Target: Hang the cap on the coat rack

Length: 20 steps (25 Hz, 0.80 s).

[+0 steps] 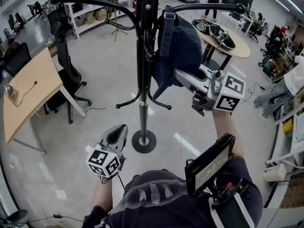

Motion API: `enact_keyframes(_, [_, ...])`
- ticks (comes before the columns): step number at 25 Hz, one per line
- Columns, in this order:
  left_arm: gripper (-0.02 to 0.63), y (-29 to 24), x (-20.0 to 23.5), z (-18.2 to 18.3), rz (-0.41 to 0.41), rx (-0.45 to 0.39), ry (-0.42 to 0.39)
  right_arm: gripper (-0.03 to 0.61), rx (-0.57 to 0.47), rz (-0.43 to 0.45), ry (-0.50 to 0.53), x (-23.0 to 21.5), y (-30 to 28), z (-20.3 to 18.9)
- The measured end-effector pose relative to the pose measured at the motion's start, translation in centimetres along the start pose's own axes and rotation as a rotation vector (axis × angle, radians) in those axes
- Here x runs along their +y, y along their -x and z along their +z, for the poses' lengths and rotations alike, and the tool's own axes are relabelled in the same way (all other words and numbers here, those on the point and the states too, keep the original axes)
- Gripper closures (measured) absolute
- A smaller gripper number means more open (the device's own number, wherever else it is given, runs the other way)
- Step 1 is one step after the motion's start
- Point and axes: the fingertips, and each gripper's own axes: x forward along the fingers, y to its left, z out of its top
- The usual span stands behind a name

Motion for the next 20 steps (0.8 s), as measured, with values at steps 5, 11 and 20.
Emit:
enact_keyframes(5, [0.606,0.0,0.2,-0.1,0.001,0.005,0.007,0.566,0.028,-0.001,-0.012,-0.1,-0.5,-0.9])
enact_keyframes(11, [0.606,-0.2,0.2,-0.4,0.004,0.017,0.013,0.566,0.043,-0.002,-0.015,-0.5,-0.7,-1.5])
enact_keyframes(20, [0.607,0.3,0.8,0.4,0.009,0.009,-0.006,0.566,0.047,0.004,-0.027,-0.1,-1.2,-2.4])
